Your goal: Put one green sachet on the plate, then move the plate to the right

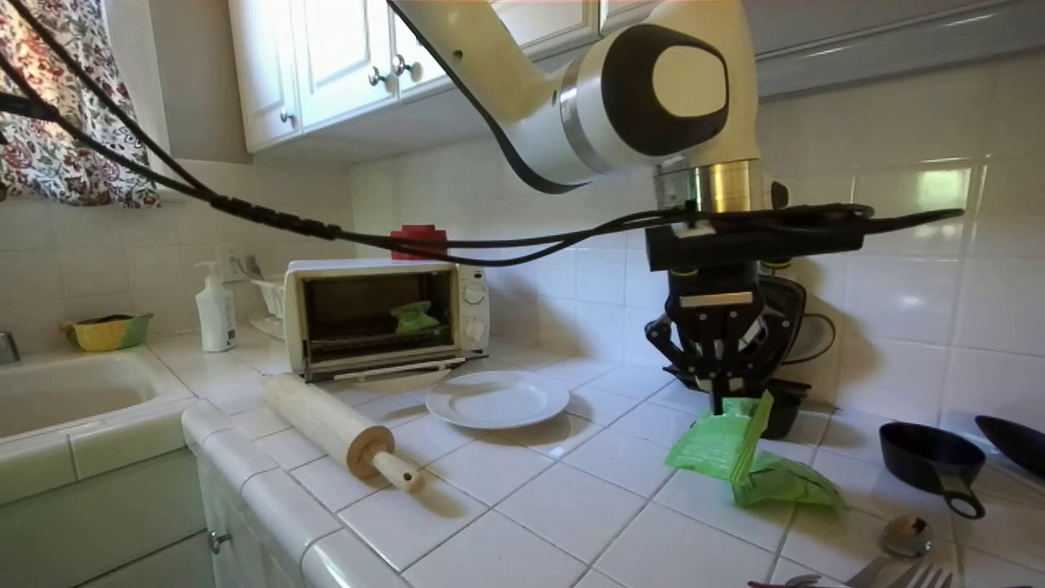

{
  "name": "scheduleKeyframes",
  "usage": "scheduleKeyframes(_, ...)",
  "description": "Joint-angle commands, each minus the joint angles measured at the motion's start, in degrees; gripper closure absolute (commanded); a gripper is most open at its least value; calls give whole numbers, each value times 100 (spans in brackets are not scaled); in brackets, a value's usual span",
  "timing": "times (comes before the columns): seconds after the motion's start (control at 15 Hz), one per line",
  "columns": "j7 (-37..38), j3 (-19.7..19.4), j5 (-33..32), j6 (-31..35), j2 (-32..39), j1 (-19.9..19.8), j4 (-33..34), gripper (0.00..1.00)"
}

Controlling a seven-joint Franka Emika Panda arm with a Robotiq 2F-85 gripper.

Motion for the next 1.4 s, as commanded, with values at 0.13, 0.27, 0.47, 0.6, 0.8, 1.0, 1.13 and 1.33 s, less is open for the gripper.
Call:
scheduleKeyframes(0.13,60,-6,-141,-129,141,147,232,100)
scheduleKeyframes(0.27,127,43,-222,-159,249,303,428,100)
scheduleKeyframes(0.47,304,105,-522,-254,427,670,750,100)
scheduleKeyframes(0.6,342,204,-638,-311,576,870,938,100)
scheduleKeyframes(0.8,284,396,-627,-327,790,1074,1108,100)
scheduleKeyframes(1.0,253,529,-691,-336,883,1272,1205,100)
scheduleKeyframes(1.13,105,650,-744,-407,979,1369,1343,100)
scheduleKeyframes(1.33,-211,862,-785,-508,1034,1491,1486,100)
